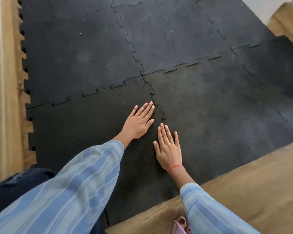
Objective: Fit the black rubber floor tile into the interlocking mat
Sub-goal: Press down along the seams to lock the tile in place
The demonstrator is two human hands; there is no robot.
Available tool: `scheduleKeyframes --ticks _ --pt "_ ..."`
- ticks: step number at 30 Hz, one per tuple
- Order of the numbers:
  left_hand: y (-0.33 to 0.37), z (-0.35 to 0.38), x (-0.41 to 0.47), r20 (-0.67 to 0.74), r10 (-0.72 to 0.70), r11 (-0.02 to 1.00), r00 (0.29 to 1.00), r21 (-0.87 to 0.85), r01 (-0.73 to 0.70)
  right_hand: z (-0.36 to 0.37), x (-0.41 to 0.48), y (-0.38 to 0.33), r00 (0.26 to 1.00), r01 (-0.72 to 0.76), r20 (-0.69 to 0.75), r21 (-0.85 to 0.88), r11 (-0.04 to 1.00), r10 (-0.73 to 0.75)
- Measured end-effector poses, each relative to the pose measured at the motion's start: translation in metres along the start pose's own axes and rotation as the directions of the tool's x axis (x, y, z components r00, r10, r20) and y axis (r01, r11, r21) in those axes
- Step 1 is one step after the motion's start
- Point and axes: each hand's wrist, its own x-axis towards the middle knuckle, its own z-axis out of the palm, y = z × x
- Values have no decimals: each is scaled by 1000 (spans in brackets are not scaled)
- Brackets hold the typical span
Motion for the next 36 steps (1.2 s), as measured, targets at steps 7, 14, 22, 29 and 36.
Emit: scheduleKeyframes --ticks 7,14,22,29,36 --pt "-4 2 4 -26 -40 999 999 -24 39 -2 20 0 1000 -8 2 16 1000 8" --pt "-44 -8 19 -37 -214 974 976 -84 210 -14 113 -11 998 52 44 44 998 -54" --pt "-54 -17 24 23 -189 976 982 -105 190 -24 155 -15 988 77 133 3 997 -77" --pt "-111 -4 -7 -100 -457 886 884 -145 441 -26 221 -64 962 238 111 93 967 -248" --pt "-111 -16 -1 -3 -441 881 897 -190 433 -26 226 -75 970 180 167 -6 984 -176"
